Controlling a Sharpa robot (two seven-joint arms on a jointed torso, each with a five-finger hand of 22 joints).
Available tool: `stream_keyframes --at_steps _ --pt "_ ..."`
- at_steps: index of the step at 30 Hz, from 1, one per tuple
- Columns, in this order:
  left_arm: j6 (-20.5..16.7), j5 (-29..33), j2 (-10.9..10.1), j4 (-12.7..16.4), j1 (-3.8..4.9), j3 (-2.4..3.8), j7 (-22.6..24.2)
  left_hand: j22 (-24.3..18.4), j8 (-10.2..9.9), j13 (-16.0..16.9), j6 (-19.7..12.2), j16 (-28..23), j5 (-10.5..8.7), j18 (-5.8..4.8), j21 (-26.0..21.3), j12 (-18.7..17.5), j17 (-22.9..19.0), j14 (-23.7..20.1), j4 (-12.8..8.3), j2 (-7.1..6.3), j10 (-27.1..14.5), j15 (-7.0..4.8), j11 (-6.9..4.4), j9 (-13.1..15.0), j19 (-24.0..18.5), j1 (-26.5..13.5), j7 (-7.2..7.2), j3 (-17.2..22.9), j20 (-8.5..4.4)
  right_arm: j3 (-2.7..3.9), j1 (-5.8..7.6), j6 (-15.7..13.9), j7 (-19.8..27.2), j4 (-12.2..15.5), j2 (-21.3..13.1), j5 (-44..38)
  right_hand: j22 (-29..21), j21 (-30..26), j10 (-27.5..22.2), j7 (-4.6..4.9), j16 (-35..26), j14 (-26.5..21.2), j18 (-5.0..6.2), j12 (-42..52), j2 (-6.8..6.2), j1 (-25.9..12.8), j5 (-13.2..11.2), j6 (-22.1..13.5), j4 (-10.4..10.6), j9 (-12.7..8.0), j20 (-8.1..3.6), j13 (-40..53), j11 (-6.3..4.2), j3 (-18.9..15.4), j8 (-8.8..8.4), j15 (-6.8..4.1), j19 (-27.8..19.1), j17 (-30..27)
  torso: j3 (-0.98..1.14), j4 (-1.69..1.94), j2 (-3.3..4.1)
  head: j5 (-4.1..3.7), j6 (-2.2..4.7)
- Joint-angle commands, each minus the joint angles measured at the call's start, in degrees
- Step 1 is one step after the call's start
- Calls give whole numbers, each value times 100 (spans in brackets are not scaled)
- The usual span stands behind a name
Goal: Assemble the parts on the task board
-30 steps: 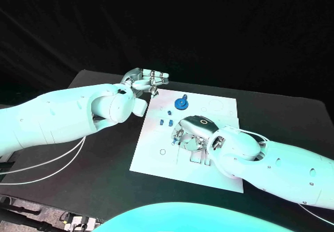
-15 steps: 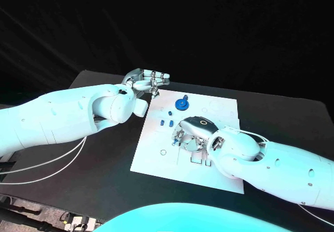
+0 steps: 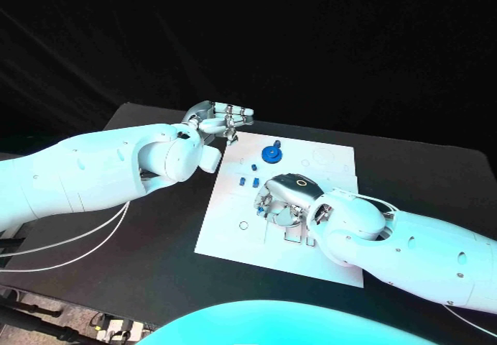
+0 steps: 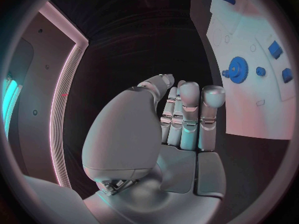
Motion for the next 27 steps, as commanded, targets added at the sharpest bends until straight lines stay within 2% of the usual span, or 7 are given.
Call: stream_keyframes --at_steps 1,15,27 --pt "96 22 6 11 8 3 4 -5 -18 9 -26 -28 8 50 -19 25 -4 -48 -35 24 -48 -4 -5 -8 -38 23 -4 -10 9 -16 -23 43 -1 7 -16 -80 9 0 27 -16 38 366 -74 -24 14 -49 33 37 -29 10 -8 -8 0 -13 20 -43 12 256 3 -4 -1 10 -6" --pt "108 22 5 7 8 3 -8 -10 -19 9 -30 -29 7 52 -26 27 -5 -49 -39 25 -55 -4 -4 -10 -40 24 -3 -11 11 -16 -30 -85 -30 31 -35 -120 28 24 41 -23 49 369 -78 -28 23 -53 45 47 -44 17 -9 -10 -6 -10 24 -46 22 271 3 -4 2 30 -4" --pt "115 22 4 16 8 3 -18 -10 -20 9 -36 -31 6 52 -27 28 -8 -50 -41 22 -63 -3 -3 -12 -38 23 0 -14 12 -16 -30 335 -193 -44 7 -157 12 -14 44 -18 44 365 -71 -48 15 -99 40 35 -54 24 -10 -20 0 -26 13 -45 3 256 1 -3 -1 21 -10"
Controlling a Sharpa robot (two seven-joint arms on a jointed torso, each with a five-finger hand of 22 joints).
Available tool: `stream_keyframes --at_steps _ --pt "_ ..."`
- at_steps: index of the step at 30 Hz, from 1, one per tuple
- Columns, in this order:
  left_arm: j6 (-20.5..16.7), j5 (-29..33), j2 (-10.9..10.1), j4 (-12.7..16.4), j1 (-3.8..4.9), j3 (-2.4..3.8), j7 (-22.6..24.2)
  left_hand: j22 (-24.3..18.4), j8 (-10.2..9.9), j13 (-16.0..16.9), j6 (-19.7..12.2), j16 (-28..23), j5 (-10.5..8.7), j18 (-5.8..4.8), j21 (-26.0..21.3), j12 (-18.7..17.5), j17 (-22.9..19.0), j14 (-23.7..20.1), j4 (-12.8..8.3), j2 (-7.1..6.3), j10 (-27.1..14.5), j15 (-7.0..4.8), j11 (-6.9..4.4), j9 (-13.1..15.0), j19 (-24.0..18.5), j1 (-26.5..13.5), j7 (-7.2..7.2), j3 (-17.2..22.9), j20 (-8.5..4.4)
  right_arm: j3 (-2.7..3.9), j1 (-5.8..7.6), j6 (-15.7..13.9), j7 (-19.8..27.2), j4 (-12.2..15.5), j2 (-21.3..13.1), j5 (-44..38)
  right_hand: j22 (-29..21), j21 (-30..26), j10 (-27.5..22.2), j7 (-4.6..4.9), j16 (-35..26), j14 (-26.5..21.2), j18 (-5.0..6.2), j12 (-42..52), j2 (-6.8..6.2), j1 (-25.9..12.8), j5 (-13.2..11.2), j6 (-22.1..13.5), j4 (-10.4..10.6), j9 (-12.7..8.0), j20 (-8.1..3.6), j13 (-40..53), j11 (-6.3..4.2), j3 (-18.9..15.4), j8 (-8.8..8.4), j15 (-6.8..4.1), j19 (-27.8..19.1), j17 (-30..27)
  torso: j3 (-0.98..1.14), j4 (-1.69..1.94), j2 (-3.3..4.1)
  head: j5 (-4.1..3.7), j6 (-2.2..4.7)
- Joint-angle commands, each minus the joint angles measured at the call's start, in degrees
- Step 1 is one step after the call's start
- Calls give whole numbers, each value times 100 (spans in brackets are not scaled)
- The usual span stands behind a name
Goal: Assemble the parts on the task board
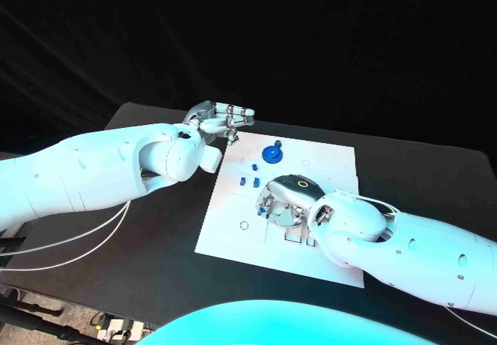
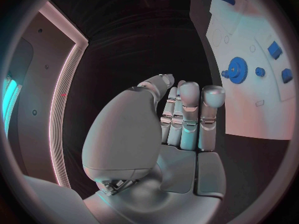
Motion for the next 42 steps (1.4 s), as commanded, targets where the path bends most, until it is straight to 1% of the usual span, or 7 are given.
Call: stream_keyframes --at_steps 1,11,18,27,30,35,42 --pt "99 21 6 18 8 4 10 -5 -20 5 -36 -31 6 51 -27 28 -8 -50 -25 23 -23 -3 -1 -7 -38 23 0 2 12 -6 -7 364 -133 -30 14 -105 -5 -13 44 10 10 365 -71 -26 14 -53 15 27 -39 12 -10 -9 0 -12 32 -45 3 253 -3 1 0 -2 -9" --pt "97 21 7 19 8 4 6 -5 -20 5 -36 -31 6 51 -27 28 -8 -50 -25 23 -23 -3 -1 -7 -38 23 0 2 12 -18 -7 445 -148 -102 96 -115 -12 -41 14 22 6 360 -67 -65 6 -105 2 -15 -44 12 -6 -26 12 -28 3 -36 -11 239 0 2 3 -6 -22" --pt "96 21 8 14 8 4 -3 -5 -20 5 -36 -31 6 51 -27 28 -8 -50 -25 23 -23 -3 -1 -7 -38 23 0 2 12 -27 -8 288 -124 -109 105 -75 -12 -88 -342 174 20 357 -70 -320 -75 -265 2 -310 -40 -55 71 -145 164 -25 -193 83 -32 238 0 0 -1 -12 -33" --pt "109 21 8 7 8 4 -26 -15 -22 6 -44 -35 4 54 -39 31 -13 -52 -29 24 -34 -1 1 -10 -43 24 2 0 14 -30 -8 5 -180 -66 40 -102 -49 -201 -794 273 41 348 -49 -403 -202 -377 18 -719 -72 -174 174 -273 294 -69 -390 196 -81 240 2 -2 -2 -18 -25" --pt "117 21 7 3 8 3 -29 -13 -23 5 -50 -34 3 53 -38 31 -11 -52 -31 22 -41 0 3 -11 -40 23 4 -2 15 -29 -8 -161 -201 47 -69 -171 -94 -298 -917 256 36 337 -27 -384 -236 -371 38 -784 -112 -197 197 -307 305 -101 -381 208 -129 224 3 4 -2 -32 -14" --pt "123 21 -2 -4 8 2 -34 -13 -23 5 -50 -34 3 53 -38 31 -11 -52 -31 22 -41 0 4 -11 -40 23 4 -2 15 -15 36 -201 -249 325 -347 -203 -102 -322 -962 237 15 325 -20 -362 -262 -393 50 -786 -122 -203 205 -322 300 -143 -369 207 -142 184 -3 -4 -12 -54 2" --pt "127 21 -16 -7 8 -1 -36 -14 -25 5 -56 -34 1 53 -40 31 -11 -52 -31 21 -50 2 7 -13 -39 20 7 -5 16 44 279 -181 -329 777 -981 -202 -118 -368 -989 209 -10 311 -8 -312 -245 -412 76 -729 -121 -198 206 -336 284 -197 -339 195 -163 136 -3 -7 -5 -159 57"
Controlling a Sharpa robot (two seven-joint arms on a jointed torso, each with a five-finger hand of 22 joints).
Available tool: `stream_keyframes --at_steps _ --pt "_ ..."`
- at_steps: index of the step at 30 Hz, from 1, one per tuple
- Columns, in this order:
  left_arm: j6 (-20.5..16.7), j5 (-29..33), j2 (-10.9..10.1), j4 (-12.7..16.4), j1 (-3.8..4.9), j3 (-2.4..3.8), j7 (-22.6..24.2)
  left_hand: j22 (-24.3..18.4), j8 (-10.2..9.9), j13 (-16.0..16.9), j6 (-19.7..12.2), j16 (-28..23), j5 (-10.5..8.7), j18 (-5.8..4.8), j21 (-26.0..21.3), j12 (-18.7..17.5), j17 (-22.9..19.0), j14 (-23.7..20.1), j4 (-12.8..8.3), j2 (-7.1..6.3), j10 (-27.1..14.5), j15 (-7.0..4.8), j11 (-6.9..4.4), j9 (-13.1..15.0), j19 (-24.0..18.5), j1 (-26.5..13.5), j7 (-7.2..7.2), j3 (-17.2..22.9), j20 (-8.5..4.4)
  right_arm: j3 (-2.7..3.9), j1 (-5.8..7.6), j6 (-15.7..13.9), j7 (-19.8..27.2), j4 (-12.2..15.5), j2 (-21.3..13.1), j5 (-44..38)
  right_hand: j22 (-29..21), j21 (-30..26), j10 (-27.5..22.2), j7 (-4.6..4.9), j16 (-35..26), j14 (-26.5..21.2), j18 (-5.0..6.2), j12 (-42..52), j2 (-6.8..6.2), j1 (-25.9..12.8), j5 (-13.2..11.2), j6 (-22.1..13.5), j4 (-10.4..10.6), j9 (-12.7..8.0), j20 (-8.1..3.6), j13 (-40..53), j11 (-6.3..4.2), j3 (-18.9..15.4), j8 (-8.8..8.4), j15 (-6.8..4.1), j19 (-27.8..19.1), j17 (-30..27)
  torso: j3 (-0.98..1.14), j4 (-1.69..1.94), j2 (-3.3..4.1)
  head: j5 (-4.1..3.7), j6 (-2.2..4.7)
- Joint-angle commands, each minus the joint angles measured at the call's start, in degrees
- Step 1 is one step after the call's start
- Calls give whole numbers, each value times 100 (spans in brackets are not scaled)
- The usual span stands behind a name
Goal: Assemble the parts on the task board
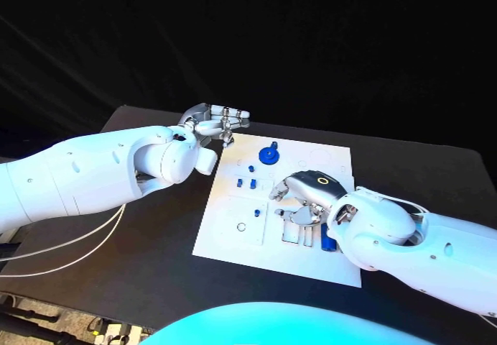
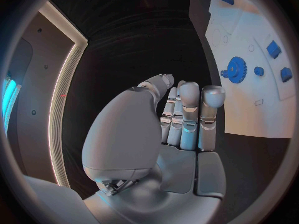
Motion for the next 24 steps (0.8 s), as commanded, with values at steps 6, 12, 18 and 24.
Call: stream_keyframes --at_steps 6,12,18,24 --pt "109 21 -7 4 7 -3 18 -1 -25 7 -37 -39 1 52 -15 32 -12 -54 -31 22 -53 3 7 -10 -35 19 -13 -5 17 41 372 5 -54 121 -597 101 -6 -50 -87 -111 -73 271 -3 81 -54 -30 8 -87 16 -38 17 -36 -4 -157 -10 32 -34 68 -1 -22 -8 -170 80" --pt "137 21 12 -32 6 -9 22 -1 -25 7 -37 -39 1 52 -15 32 -12 -54 -31 22 -53 3 7 -10 -35 19 -13 -5 17 49 531 354 130 -136 -772 267 -63 -191 -244 -189 -69 272 17 152 -70 -19 8 -192 57 -85 40 -109 27 -512 6 49 -82 59 -2 -36 -14 -225 104" --pt "133 21 57 -93 6 -16 30 -5 -25 8 -37 -33 1 53 -19 34 -2 -50 -32 24 -54 3 6 -10 -37 20 -13 -5 18 47 546 647 258 -299 -757 329 -70 -215 -279 -212 -54 278 22 191 -34 59 23 -179 43 -88 42 -130 31 -600 17 52 -76 76 -1 -12 -12 -240 109" --pt "137 21 70 -73 6 -22 32 -5 -25 8 -37 -33 1 53 -19 34 -2 -50 -32 24 -54 3 6 -10 -37 20 -13 -5 18 39 532 822 278 -398 -670 302 -20 -142 -178 -247 -25 289 9 311 58 117 1 -126 53 -84 31 -131 1 -655 35 33 -24 111 -4 -15 -8 -240 105"
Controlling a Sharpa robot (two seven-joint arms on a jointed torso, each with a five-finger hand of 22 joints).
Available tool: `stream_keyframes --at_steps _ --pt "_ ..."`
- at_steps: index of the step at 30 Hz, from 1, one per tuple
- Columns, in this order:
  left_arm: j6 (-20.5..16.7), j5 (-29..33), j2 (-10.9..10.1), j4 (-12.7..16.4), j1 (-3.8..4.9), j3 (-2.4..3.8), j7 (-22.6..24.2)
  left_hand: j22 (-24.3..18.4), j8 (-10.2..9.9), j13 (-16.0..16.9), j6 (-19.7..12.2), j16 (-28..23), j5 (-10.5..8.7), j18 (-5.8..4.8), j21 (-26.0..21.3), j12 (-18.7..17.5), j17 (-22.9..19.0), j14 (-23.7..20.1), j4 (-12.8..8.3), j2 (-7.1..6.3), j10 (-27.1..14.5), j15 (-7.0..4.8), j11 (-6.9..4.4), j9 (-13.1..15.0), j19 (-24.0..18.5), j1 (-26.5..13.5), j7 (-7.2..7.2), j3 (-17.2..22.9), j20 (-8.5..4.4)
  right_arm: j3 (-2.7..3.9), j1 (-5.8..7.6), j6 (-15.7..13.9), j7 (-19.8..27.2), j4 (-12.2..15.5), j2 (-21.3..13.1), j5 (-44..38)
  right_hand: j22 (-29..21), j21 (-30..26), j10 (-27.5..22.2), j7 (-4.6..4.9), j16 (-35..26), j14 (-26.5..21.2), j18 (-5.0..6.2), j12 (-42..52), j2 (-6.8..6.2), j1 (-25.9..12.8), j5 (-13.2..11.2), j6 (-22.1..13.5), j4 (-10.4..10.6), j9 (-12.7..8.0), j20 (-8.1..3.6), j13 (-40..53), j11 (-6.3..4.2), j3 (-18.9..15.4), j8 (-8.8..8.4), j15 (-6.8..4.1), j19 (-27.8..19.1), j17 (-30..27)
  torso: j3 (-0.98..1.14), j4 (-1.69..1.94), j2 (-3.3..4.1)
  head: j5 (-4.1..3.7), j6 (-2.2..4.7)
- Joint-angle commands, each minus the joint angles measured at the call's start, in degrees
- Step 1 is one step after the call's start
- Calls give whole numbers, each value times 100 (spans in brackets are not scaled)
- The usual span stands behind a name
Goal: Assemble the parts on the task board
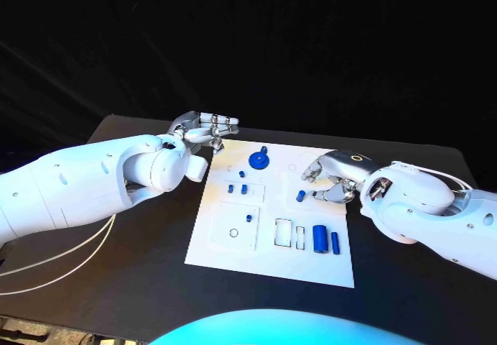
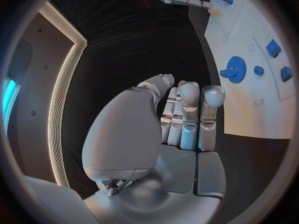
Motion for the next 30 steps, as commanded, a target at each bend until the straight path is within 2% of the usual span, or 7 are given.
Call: stream_keyframes --at_steps 1,9,16,24,30 --pt "104 21 17 22 7 1 35 -5 -25 9 -38 -33 1 53 -20 34 5 -50 -32 24 -33 4 -14 -6 -37 20 -13 -5 18 -6 -14 373 131 -48 52 5 18 39 71 -32 34 311 7 58 43 53 0 29 0 -5 -22 -5 -12 -33 34 9 35 112 -3 -2 5 12 -10" --pt "95 21 24 17 8 -1 34 -5 -25 9 -38 -33 1 53 -20 34 5 -50 -32 24 -33 4 -14 -6 -37 20 -13 -5 18 -22 -62 423 149 -120 169 -3 127 207 337 -12 83 332 -25 210 133 89 9 103 26 -1 -67 1 -87 8 43 -50 129 171 -4 -5 10 11 -38" --pt "98 21 31 18 8 -1 28 -2 -24 10 -42 -33 2 52 -17 39 3 -50 -39 27 -39 4 -14 -7 -33 27 -14 -4 19 -30 -92 487 172 -157 231 -5 236 363 615 74 129 349 -57 272 215 140 -7 401 44 50 -124 -5 -154 154 145 -111 205 228 -2 0 3 18 -58" --pt "105 21 37 15 8 -1 22 -2 -24 10 -42 -33 2 52 -17 39 3 -50 -39 27 -39 4 -14 -7 -33 27 -14 -4 19 -34 -123 507 172 -211 307 -26 296 437 773 63 154 357 -72 276 255 185 -34 602 28 77 -148 -15 -183 274 189 -133 238 256 1 -3 3 21 -66" --pt "133 21 35 19 8 -1 9 0 -18 13 -38 -45 5 52 -16 50 -19 -55 -51 44 -41 4 -16 -7 -28 43 -15 5 20 -35 -151 415 128 -264 367 -87 328 480 840 55 171 363 -81 272 259 149 -74 662 50 85 -157 -19 -195 300 194 -141 257 280 -2 -4 4 16 -73"
